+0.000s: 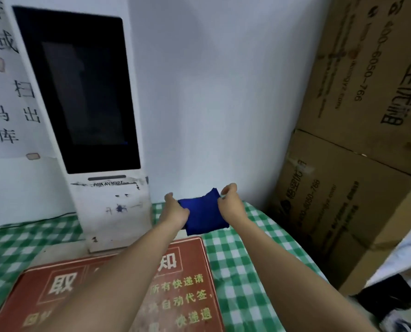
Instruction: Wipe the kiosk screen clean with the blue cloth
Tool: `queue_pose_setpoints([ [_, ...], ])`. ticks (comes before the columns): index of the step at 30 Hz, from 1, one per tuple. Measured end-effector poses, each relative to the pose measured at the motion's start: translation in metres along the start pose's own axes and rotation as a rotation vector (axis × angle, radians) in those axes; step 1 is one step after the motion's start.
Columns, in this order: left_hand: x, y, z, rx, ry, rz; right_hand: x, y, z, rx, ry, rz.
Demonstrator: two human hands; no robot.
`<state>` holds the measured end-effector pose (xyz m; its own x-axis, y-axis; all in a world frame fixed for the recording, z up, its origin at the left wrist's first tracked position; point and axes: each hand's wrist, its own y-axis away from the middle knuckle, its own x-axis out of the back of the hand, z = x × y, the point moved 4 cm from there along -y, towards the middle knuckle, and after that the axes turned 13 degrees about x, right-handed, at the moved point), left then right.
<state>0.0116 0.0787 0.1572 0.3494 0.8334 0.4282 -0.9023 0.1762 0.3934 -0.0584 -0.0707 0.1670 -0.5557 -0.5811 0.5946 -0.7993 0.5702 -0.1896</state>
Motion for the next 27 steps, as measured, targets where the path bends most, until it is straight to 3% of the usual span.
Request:
queue_pose_setpoints([
  [11,-0.144,-0.063,-0.034,0.106,-0.144,-0.162,-0.012,-0.040,0.152,-0.107,0.041,-0.410],
  [19,-0.189,-0.105,-0.069,0.260,-0.296,-0.351,-0.049,-0.057,0.220,-0.265,-0.046,-0.485],
  [27,-0.209,-0.140,-0.082,0.343,-0.385,-0.356,-0.087,-0.069,0.255,-0.369,-0.155,-0.552],
])
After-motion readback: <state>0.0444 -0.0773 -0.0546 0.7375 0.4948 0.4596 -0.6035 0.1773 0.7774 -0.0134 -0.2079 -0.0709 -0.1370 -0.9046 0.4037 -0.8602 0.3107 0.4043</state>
